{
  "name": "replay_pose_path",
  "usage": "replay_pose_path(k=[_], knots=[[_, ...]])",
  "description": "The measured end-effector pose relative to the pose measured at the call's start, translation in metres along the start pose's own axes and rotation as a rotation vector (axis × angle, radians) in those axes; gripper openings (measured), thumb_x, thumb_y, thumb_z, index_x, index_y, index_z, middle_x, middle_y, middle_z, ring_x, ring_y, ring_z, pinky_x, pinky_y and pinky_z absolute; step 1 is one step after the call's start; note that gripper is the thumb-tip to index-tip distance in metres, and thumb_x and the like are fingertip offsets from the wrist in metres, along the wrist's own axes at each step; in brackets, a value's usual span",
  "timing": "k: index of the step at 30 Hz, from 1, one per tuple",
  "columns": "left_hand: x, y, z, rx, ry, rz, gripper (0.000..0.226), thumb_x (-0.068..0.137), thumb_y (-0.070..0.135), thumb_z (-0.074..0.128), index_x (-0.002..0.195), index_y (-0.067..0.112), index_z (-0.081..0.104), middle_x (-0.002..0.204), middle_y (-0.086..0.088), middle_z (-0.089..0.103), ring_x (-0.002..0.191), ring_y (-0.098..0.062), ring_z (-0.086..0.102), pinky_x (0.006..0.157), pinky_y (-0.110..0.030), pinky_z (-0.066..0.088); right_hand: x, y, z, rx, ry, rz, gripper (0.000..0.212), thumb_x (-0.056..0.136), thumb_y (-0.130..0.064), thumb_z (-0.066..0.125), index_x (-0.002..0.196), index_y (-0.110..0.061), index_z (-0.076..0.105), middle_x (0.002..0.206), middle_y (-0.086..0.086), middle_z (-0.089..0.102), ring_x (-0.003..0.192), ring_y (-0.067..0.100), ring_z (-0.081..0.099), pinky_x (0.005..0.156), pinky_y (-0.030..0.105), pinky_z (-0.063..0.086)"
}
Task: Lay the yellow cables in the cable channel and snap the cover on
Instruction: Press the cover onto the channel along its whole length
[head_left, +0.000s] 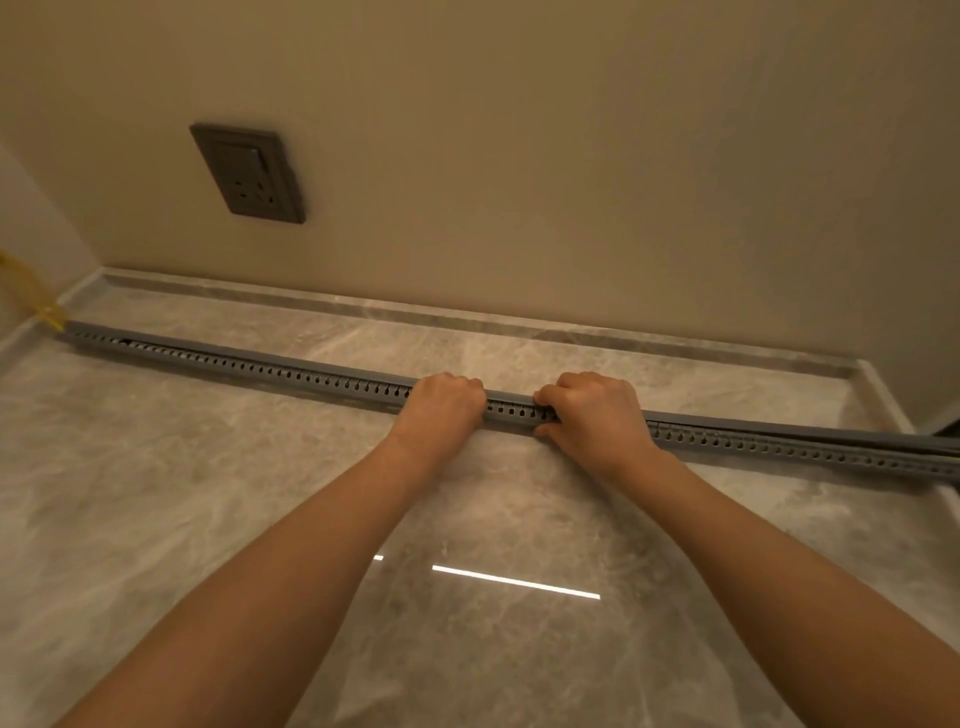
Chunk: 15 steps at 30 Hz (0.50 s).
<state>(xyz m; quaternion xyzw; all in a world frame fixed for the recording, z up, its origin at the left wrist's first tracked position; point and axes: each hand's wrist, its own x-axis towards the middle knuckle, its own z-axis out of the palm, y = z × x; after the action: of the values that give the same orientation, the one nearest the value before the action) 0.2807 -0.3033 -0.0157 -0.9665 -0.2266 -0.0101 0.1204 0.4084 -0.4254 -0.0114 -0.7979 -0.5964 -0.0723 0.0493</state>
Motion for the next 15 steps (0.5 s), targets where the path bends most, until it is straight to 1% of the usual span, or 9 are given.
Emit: replay_pose_path(k=[4, 7, 10, 13, 15], knots=[[-0.002, -0.001, 0.002, -0.044, 0.052, -0.003, 0.017, 0.093, 0.02, 0.047, 0.101, 0.01, 0.058, 0.098, -0.006, 0.067, 0.09, -0.023, 0.061, 0.071, -0.032, 0.044, 0.002, 0.0, -0.003, -0.002, -0.023, -0.012, 0.034, 0.085, -0.04, 0.059, 0.113, -0.021, 0.063, 0.103, 0.0, 0.065, 0.095, 0.021, 0.058, 0.071, 0.029, 0.042], [-0.001, 0.002, 0.001, -0.098, 0.098, -0.007, 0.02, 0.09, 0.028, 0.05, 0.095, 0.011, 0.059, 0.094, -0.006, 0.067, 0.087, -0.023, 0.059, 0.064, -0.031, 0.035, 0.003, 0.0, -0.005, 0.015, -0.028, -0.008, 0.034, 0.084, -0.039, 0.061, 0.114, -0.022, 0.063, 0.103, 0.0, 0.066, 0.095, 0.021, 0.058, 0.072, 0.029, 0.041], [0.002, 0.008, 0.0, -0.145, 0.137, 0.033, 0.022, 0.09, 0.033, 0.051, 0.093, 0.013, 0.058, 0.092, -0.004, 0.066, 0.085, -0.021, 0.058, 0.063, -0.029, 0.031, 0.003, -0.001, -0.008, 0.041, -0.027, 0.001, 0.034, 0.083, -0.038, 0.063, 0.113, -0.022, 0.064, 0.102, 0.001, 0.066, 0.094, 0.022, 0.059, 0.074, 0.029, 0.042], [0.008, 0.023, -0.002, -0.196, 0.17, 0.097, 0.019, 0.093, 0.03, 0.049, 0.098, 0.013, 0.057, 0.096, -0.004, 0.065, 0.088, -0.02, 0.058, 0.063, -0.028, 0.032, 0.003, 0.0, -0.008, 0.042, -0.012, 0.015, 0.029, 0.084, -0.038, 0.059, 0.107, -0.02, 0.066, 0.097, 0.001, 0.067, 0.089, 0.022, 0.06, 0.071, 0.029, 0.042], [0.01, 0.032, -0.002, -0.205, 0.168, 0.131, 0.016, 0.095, 0.02, 0.046, 0.105, 0.012, 0.055, 0.102, -0.005, 0.063, 0.093, -0.021, 0.057, 0.067, -0.029, 0.035, 0.003, -0.001, -0.007, 0.037, 0.002, 0.024, 0.025, 0.086, -0.035, 0.054, 0.101, -0.019, 0.067, 0.092, 0.002, 0.067, 0.085, 0.021, 0.06, 0.067, 0.029, 0.041]])
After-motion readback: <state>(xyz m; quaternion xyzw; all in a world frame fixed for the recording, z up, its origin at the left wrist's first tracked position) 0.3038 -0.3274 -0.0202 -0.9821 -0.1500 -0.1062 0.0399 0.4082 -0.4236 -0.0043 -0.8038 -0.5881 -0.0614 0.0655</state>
